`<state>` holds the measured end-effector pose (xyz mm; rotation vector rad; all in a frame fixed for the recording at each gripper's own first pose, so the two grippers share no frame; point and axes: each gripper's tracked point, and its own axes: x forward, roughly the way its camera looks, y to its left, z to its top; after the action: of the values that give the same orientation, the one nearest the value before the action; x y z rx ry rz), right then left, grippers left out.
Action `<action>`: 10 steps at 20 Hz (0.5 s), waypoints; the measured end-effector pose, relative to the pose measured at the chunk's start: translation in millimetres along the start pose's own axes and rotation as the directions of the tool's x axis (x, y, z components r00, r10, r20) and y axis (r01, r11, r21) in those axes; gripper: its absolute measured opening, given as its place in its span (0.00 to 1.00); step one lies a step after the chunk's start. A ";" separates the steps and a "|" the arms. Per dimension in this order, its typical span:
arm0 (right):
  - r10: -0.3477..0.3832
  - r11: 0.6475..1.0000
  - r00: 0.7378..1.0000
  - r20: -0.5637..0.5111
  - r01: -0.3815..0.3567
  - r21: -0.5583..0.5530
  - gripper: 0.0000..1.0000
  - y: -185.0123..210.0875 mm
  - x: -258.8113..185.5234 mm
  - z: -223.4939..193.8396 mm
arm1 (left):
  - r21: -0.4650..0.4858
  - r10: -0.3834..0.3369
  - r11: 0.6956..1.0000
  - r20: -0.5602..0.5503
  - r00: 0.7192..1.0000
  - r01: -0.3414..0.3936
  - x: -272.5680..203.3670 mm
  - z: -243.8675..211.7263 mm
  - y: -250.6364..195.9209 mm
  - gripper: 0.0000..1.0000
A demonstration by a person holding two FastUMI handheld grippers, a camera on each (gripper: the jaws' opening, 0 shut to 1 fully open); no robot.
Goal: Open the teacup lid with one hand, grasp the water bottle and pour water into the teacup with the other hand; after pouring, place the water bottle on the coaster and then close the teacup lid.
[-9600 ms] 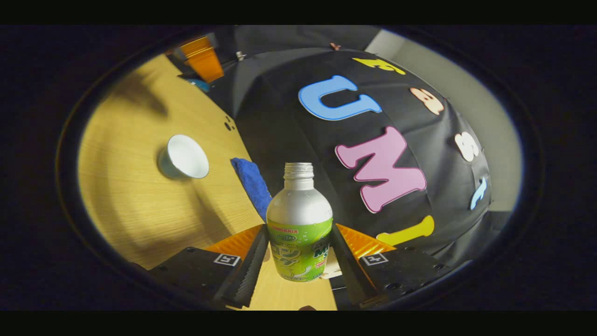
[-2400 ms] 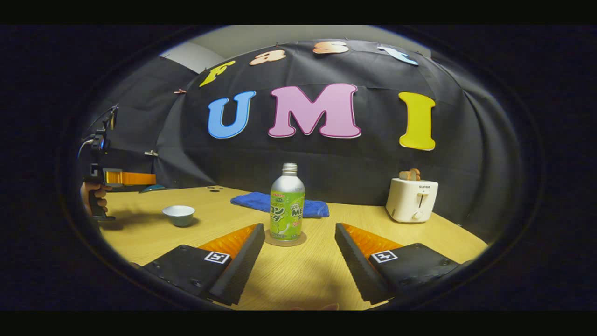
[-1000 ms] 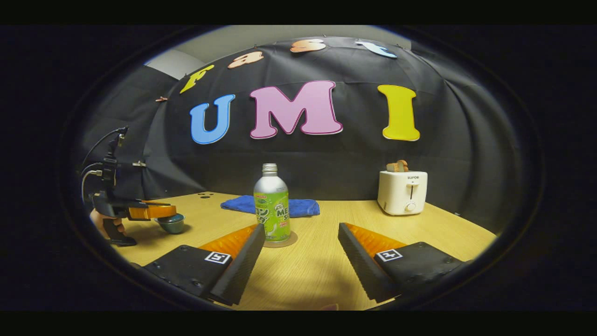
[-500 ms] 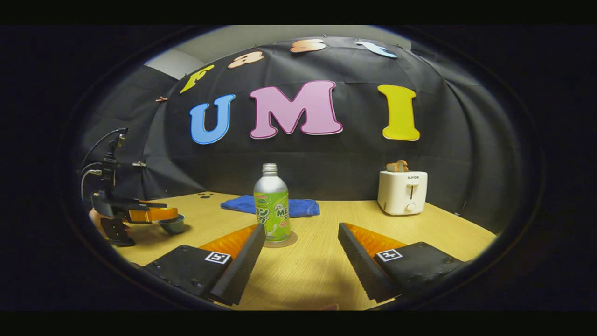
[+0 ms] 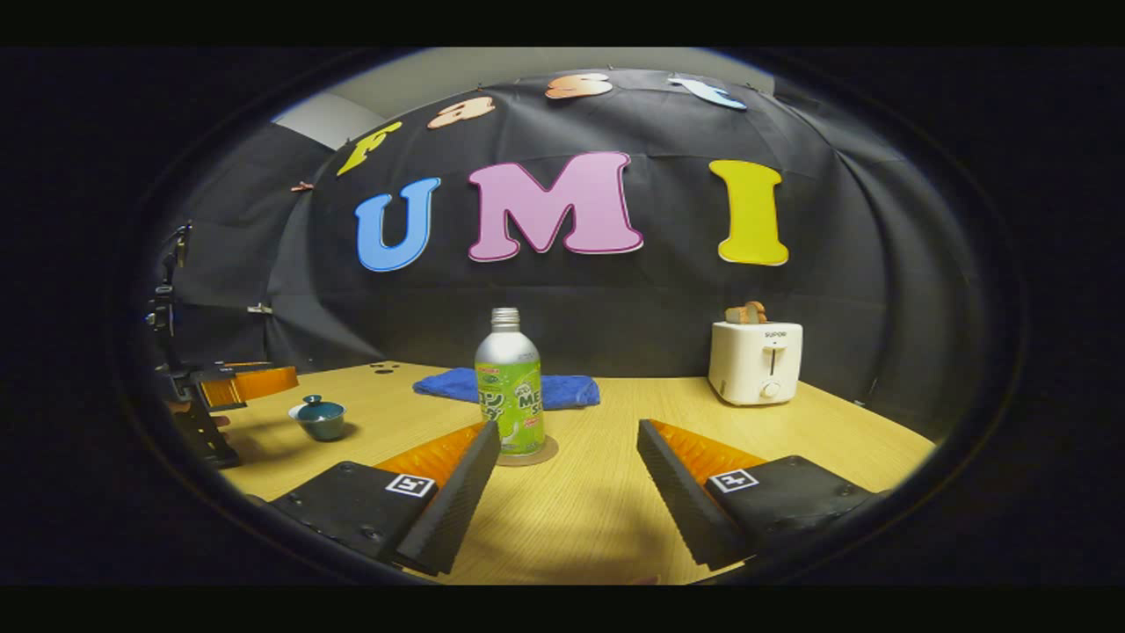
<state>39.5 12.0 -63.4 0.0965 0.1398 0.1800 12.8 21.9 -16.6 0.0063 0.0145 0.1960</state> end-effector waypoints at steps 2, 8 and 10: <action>0.003 1.000 1.000 0.000 -0.003 0.000 0.97 1.8 -0.5 -0.3 | -0.015 -0.002 1.000 -0.028 1.000 0.002 2.3 -7.3 2.3 0.95; 0.000 1.000 1.000 0.000 0.000 0.000 0.97 2.3 -2.1 -0.3 | -0.038 0.004 0.999 -0.020 1.000 -0.005 -0.5 -2.3 10.8 0.95; 0.000 1.000 1.000 0.000 0.000 0.000 0.97 2.1 -1.9 -0.5 | -0.042 -0.001 0.999 -0.021 1.000 0.000 -1.4 -2.3 10.2 0.95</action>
<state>37.2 13.7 -63.4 0.0966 0.1395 0.1797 9.4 31.7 -18.8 -0.0373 0.0316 0.1954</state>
